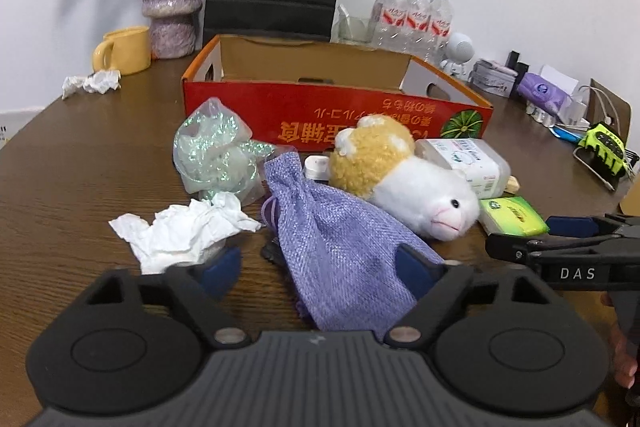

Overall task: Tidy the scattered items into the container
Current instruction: 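Move the left tool to the lavender pouch while the right tool approaches the green tissue pack, then grasp the lavender pouch with the left gripper while the right gripper grasps the green tissue pack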

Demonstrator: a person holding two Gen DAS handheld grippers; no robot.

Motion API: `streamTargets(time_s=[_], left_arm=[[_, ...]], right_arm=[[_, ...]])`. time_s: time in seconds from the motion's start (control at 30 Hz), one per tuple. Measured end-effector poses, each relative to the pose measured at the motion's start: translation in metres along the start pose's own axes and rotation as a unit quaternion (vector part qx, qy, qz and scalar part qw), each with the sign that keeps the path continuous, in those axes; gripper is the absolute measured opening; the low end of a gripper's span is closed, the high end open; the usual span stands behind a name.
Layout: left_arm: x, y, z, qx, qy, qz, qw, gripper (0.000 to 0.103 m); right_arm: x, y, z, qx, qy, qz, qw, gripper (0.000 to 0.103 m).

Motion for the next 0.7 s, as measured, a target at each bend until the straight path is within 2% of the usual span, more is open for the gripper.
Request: streamTargets(time_s=[0.03,0.1,0.13,0.17,0.2,0.3,0.43,0.7], left_arm=[[0.000,-0.004,0.001,0.000,0.007,0.007,0.9999,0.063],[0.000,-0.008,0.002,0.004,0.014,0.009,0.9999,0.025],[0.000,-0.009,0.002,0.007,0.015,0.010,0.9998,0.017],[0.000,-0.008,0.002,0.015,0.020,0.009,0.9996,0.014],[0.000,-0.006,0.003,0.016,0.022,0.006,0.9996,0.012],[-0.001,0.002,0.002,0.022,0.019,-0.011,0.9995,0.008],[-0.006,0.015,-0.001,0.033,0.010,-0.038,0.9987,0.008],[-0.016,0.030,-0.003,0.046,-0.001,-0.072,0.9963,0.007]], right_arm=[[-0.001,-0.002,0.000,-0.001,-0.003,0.002,1.000,0.089],[-0.001,-0.006,-0.001,0.002,-0.004,0.007,1.000,0.081],[-0.001,-0.006,-0.001,0.012,0.002,0.005,1.000,0.077],[-0.001,-0.004,0.000,0.008,0.002,0.001,1.000,0.067],[-0.001,-0.003,0.000,0.001,0.001,-0.003,1.000,0.063],[0.000,0.004,-0.002,-0.008,-0.006,-0.020,1.000,0.063],[0.000,0.015,-0.003,-0.007,-0.011,-0.043,0.999,0.063],[-0.001,0.025,-0.006,-0.005,-0.022,-0.056,0.998,0.063]])
Point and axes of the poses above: each gripper's, at about its wrist camera, not at the fingertips, and y roughly against the way its jaws point, z to its left, x to its underside, the point moved 5 cm from there along -y, roughly the way its jaws point, and after that the axes turned 6 degrees about y, right-handed, at the moved point
